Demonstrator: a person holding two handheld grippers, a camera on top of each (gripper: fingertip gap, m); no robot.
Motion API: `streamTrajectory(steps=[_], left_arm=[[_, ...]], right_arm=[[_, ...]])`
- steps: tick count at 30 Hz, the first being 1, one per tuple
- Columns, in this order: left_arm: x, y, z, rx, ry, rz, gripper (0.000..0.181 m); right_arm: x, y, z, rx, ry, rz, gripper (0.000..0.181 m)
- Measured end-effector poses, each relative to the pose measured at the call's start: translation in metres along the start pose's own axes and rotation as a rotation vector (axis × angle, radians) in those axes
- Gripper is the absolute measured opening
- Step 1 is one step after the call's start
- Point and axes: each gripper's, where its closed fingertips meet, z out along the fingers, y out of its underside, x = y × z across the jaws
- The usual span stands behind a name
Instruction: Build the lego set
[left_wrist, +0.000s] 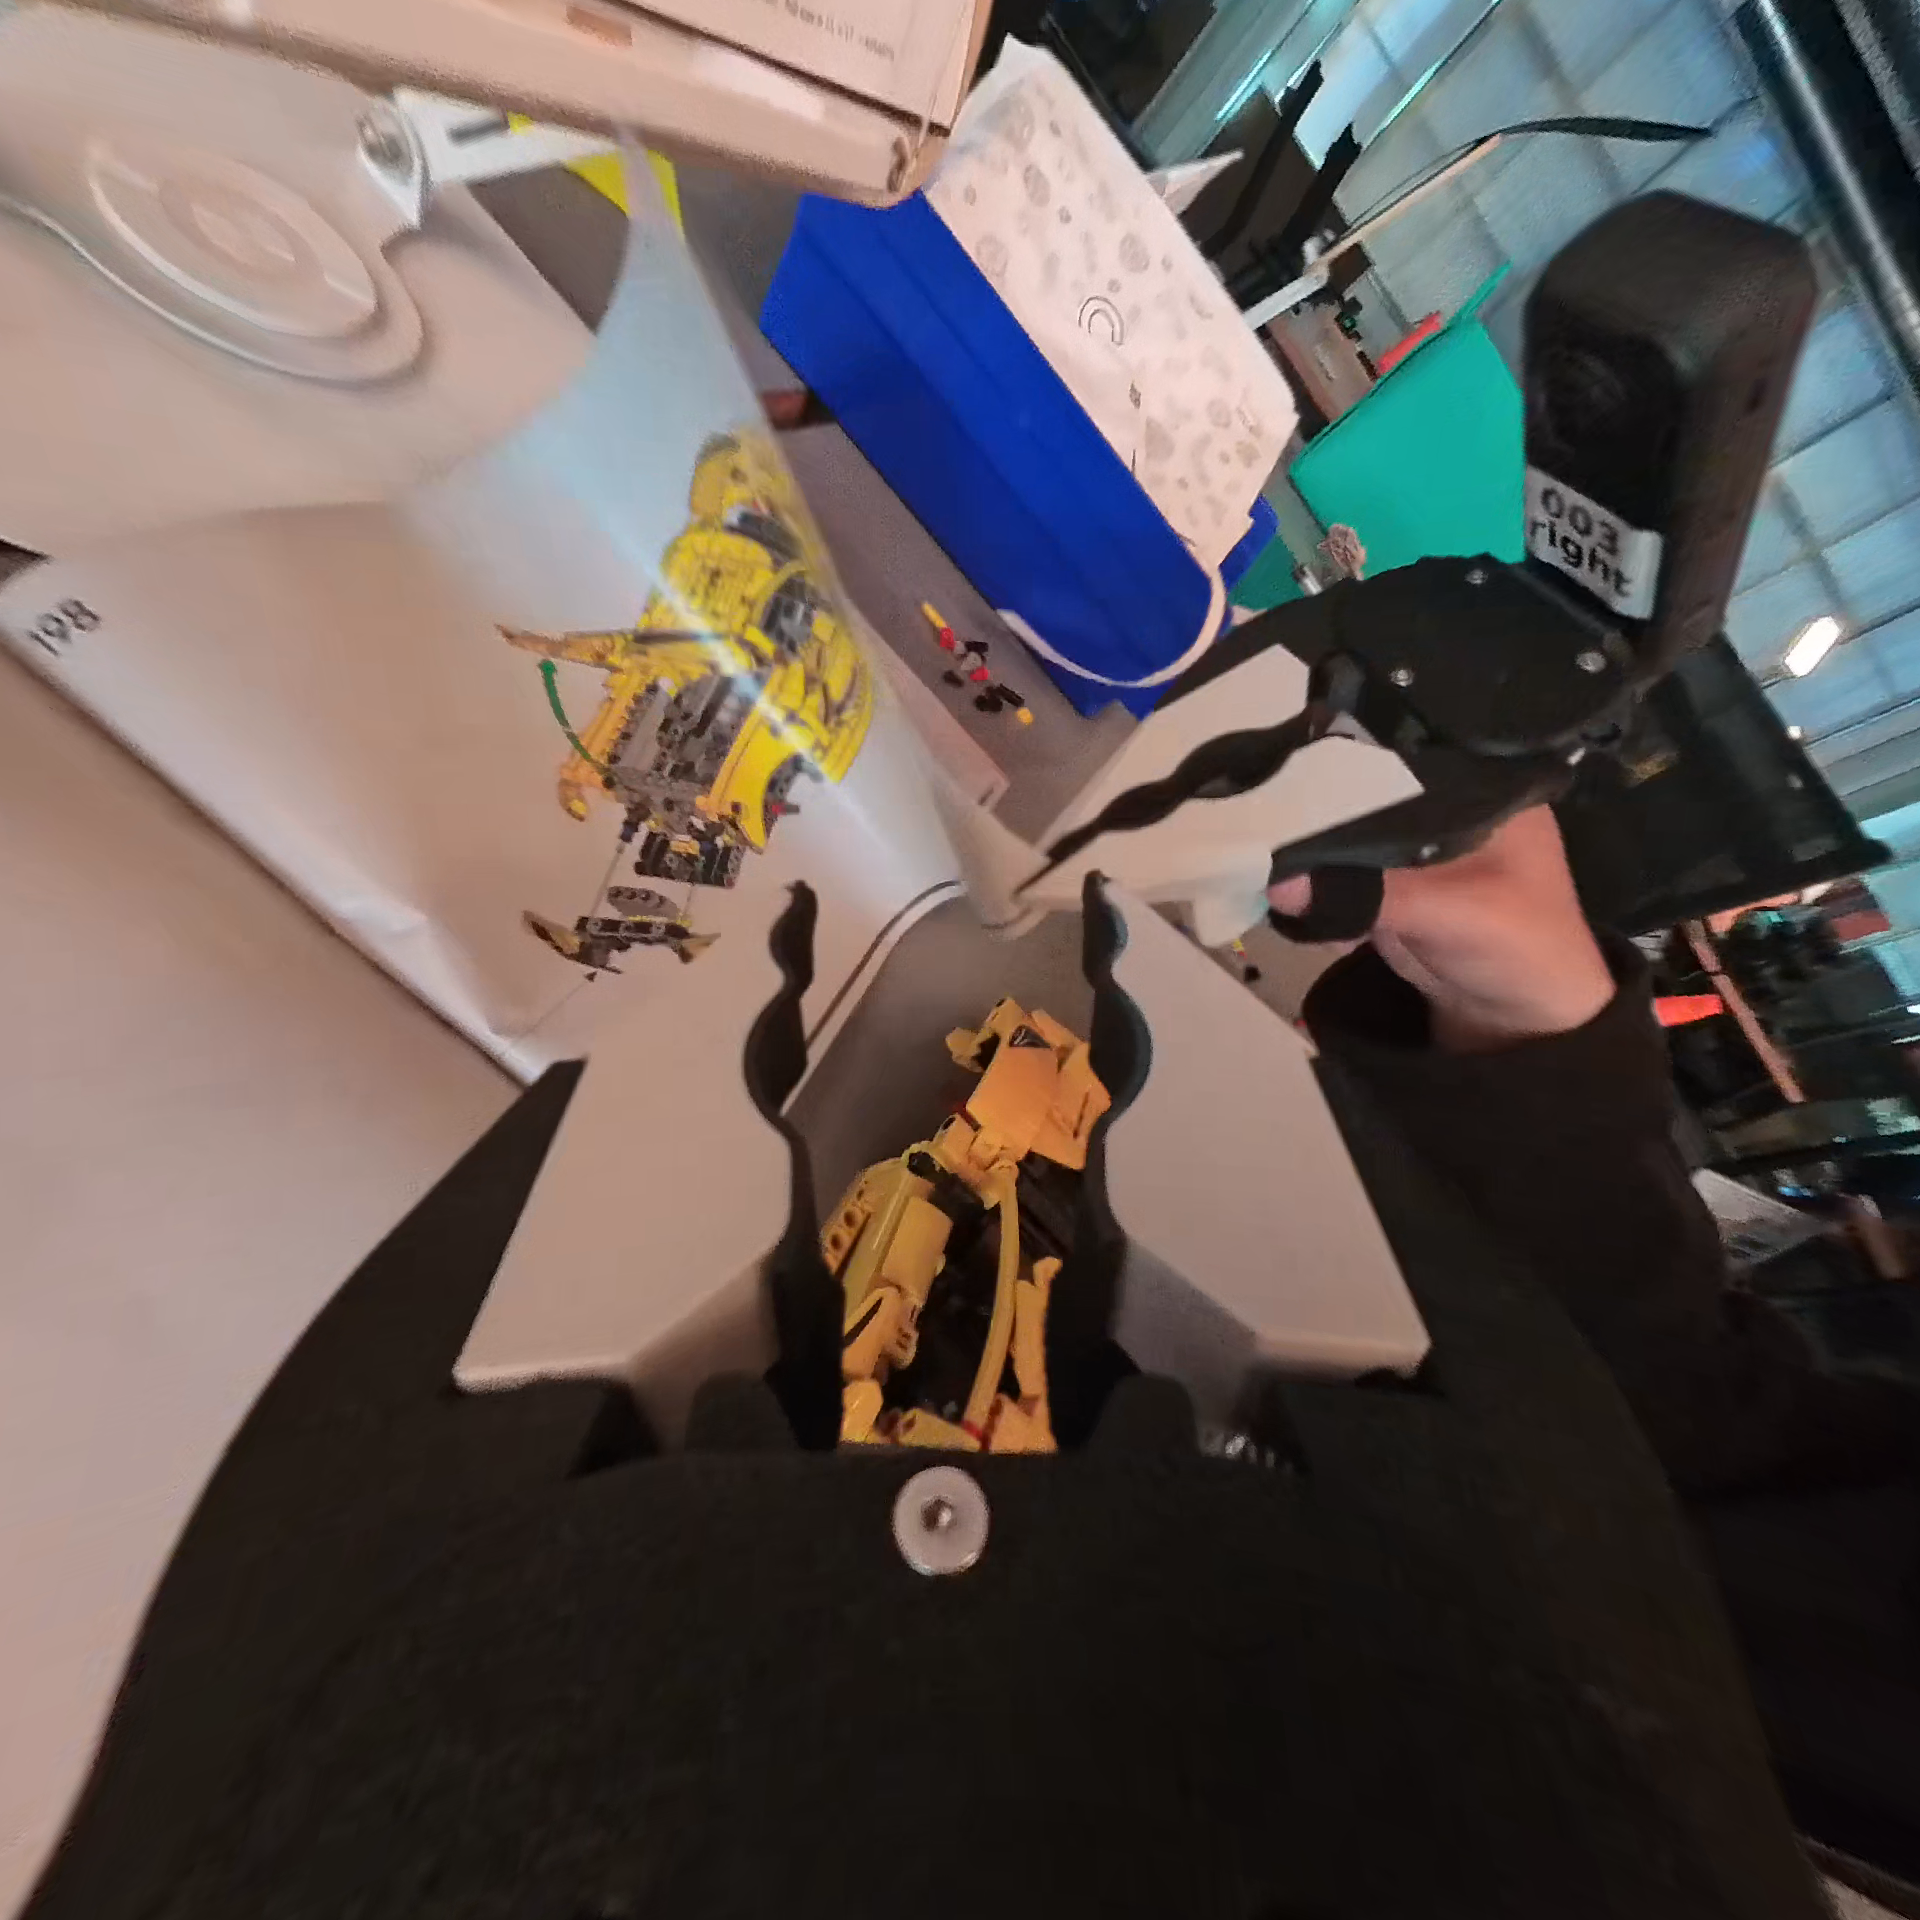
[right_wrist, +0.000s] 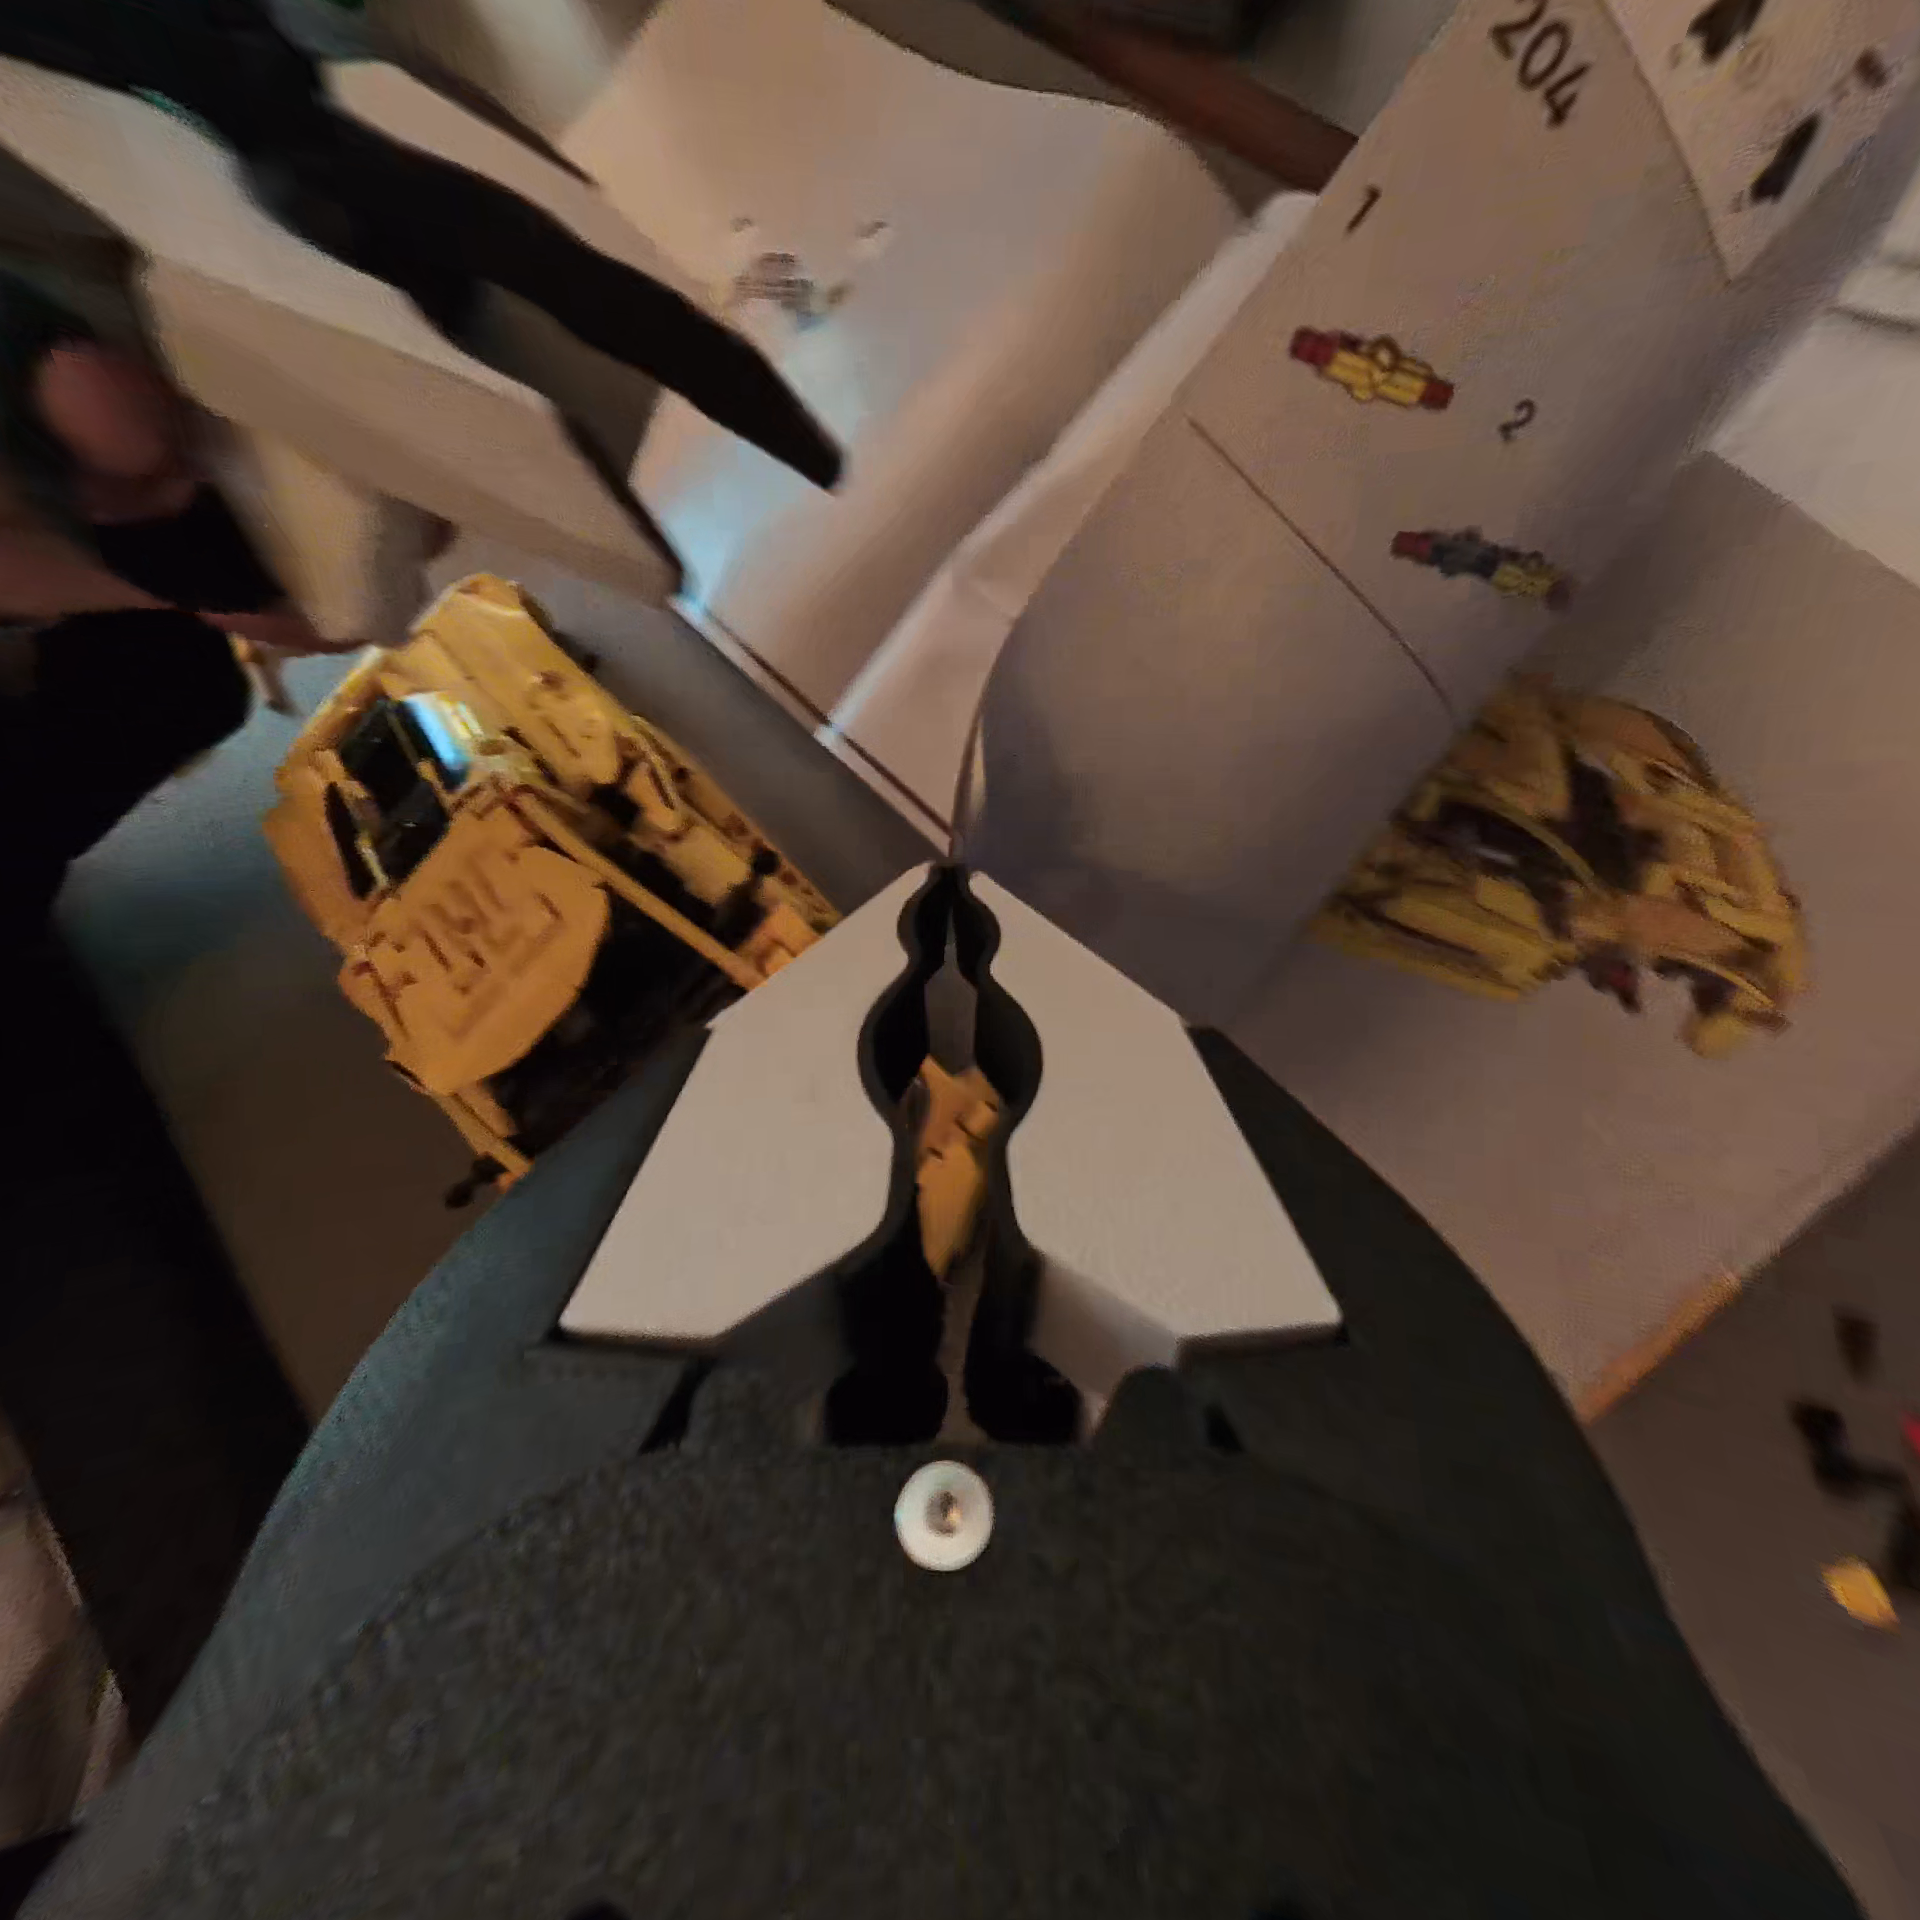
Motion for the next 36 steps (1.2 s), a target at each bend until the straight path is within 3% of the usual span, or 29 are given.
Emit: streamTrajectory(steps=[7, 10, 12, 14, 18, 20, 23, 25, 27, 36], left_arm=[[-0.017, 0.002, 0.005, 0.026, 0.053, -0.162, 0.050], [-0.016, 0.000, 0.002, 0.045, 0.100, -0.191, 0.033], [-0.013, -0.003, -0.002, 0.064, 0.132, -0.187, 0.008], [-0.007, -0.007, -0.005, 0.077, 0.177, -0.182, 0.000], [0.003, -0.013, -0.010, 0.109, 0.248, -0.167, 0.000], [0.008, -0.014, -0.010, 0.107, 0.286, -0.160, 0.000], [0.021, -0.011, -0.010, 0.090, 0.359, -0.152, 0.000], [0.025, -0.012, -0.010, 0.092, 0.376, -0.138, 0.000], [0.029, -0.014, -0.011, 0.102, 0.396, -0.131, 0.001], [0.042, -0.015, -0.014, 0.117, 0.454, -0.063, 0.004]], right_arm=[[-0.044, -0.017, 0.032, 0.031, -0.007, -0.207, 0.000], [-0.056, -0.024, 0.038, 0.070, -0.010, -0.248, 0.002], [-0.064, -0.027, 0.038, 0.108, -0.060, -0.259, 0.019], [-0.062, -0.034, 0.031, 0.167, -0.086, -0.229, 0.034], [-0.034, -0.059, 0.002, 0.399, -0.065, -0.144, 0.065], [-0.022, -0.062, 0.003, 0.428, -0.044, -0.144, 0.076], [-0.028, -0.056, 0.020, 0.362, -0.063, -0.166, 0.059], [-0.030, -0.057, 0.020, 0.370, -0.067, -0.175, 0.034], [-0.031, -0.059, 0.015, 0.391, -0.099, -0.155, 0.024], [-0.027, -0.065, -0.005, 0.504, -0.378, 0.089, 0.019]])
